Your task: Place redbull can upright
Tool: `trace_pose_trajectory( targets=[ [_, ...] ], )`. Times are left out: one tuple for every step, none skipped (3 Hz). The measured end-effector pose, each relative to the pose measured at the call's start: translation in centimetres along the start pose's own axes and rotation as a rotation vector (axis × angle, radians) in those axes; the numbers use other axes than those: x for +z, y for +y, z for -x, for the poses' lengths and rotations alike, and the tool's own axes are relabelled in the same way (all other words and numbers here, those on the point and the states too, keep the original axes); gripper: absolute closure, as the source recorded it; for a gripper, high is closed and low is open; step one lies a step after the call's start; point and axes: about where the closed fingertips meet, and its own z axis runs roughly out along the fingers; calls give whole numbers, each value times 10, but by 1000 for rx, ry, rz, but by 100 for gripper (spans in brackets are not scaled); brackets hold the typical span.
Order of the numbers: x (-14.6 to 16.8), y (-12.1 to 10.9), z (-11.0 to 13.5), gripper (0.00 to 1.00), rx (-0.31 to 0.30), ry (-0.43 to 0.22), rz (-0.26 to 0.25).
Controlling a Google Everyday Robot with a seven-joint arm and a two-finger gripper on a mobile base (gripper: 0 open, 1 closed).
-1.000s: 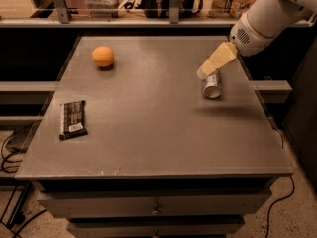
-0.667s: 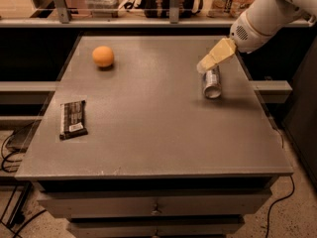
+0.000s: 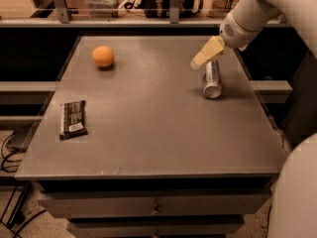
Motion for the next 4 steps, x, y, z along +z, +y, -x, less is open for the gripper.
trace_pose_trajectory(
  targets=[
    [18, 0, 4, 0, 16, 43, 2],
    [34, 5, 4, 16, 21, 78, 12],
    [45, 8, 2, 39, 29, 110, 18],
    [44, 11, 4, 63, 27, 129, 0]
  ],
)
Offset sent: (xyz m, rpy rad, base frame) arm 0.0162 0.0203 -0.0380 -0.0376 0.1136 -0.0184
